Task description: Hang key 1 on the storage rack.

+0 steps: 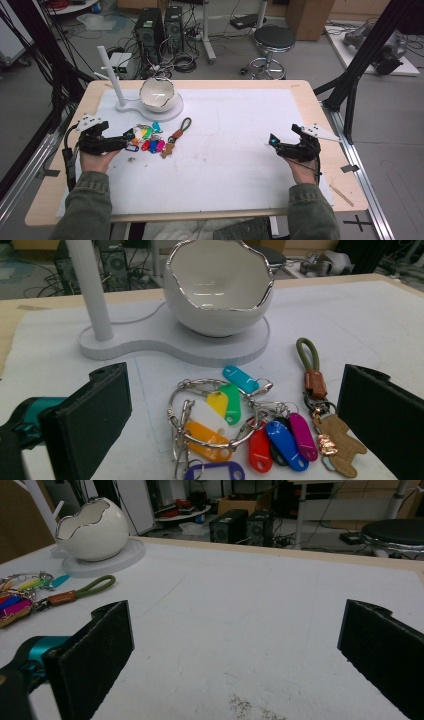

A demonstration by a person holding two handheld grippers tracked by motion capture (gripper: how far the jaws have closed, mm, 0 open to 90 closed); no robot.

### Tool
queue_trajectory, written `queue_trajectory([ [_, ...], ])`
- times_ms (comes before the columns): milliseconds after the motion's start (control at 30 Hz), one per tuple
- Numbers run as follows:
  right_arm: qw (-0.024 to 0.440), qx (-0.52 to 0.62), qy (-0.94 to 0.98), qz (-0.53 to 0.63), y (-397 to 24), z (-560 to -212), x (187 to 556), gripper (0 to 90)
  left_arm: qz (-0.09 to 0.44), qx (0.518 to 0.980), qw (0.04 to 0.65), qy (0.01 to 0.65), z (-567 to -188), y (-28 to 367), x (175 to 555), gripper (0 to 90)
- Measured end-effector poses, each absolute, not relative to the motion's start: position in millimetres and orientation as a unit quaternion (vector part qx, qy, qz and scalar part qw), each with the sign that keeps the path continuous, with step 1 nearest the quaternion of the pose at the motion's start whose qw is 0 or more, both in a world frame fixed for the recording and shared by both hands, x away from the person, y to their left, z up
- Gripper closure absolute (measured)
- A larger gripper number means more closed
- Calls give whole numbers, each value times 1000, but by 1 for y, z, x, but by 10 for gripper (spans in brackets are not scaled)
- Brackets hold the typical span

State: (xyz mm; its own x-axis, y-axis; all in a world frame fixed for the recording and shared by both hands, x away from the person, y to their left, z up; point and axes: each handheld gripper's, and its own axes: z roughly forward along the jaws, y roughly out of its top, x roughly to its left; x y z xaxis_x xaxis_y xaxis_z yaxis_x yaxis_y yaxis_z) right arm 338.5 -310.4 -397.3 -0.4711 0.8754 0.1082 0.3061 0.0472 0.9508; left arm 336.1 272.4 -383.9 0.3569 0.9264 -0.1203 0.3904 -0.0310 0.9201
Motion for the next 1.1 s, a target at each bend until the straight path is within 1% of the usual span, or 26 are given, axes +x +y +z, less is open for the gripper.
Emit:
queue_trajectory([
  [233, 267, 442, 671, 532, -312, -397, 336, 6, 264, 674, 490, 486, -380, 262, 340, 17],
  [533, 263, 441, 677, 527, -309, -399, 336, 6, 248, 702, 470, 475, -378, 248, 347, 17],
  [733, 265, 438, 679, 526, -309, -400, 338, 6, 228, 710, 471, 472, -376, 237, 358, 17],
  [867, 264, 438, 678, 528, -309, -400, 338, 6, 236, 720, 457, 466, -374, 226, 364, 18],
  [1100, 264, 434, 683, 526, -307, -400, 339, 6, 221, 729, 457, 459, -371, 209, 378, 17],
])
